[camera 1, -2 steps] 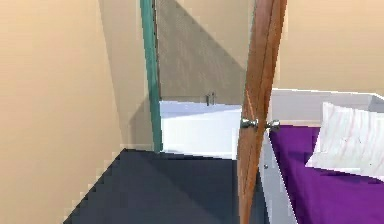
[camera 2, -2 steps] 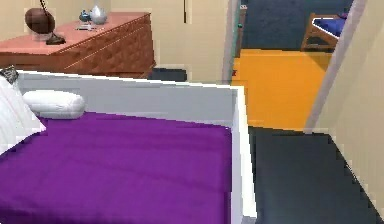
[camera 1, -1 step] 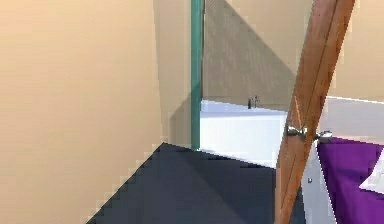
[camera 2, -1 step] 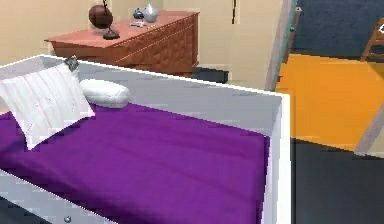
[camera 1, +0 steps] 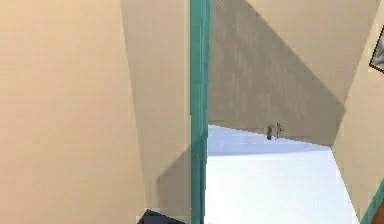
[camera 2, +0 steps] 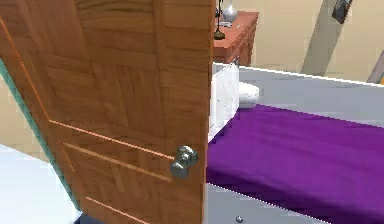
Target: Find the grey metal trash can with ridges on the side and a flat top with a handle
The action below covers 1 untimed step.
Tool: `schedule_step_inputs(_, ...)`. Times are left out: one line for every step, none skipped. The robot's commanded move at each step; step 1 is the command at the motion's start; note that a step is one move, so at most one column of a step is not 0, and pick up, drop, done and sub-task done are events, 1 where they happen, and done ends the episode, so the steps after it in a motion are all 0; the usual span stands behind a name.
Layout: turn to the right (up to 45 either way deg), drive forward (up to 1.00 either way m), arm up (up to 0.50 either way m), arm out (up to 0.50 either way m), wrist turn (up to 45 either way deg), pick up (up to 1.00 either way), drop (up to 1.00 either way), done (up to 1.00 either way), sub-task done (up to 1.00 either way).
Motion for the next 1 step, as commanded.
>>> schedule_step_inputs(27.0,0.00,0.00,0.00,0.0,0.00,0.00,0.00,0.00)
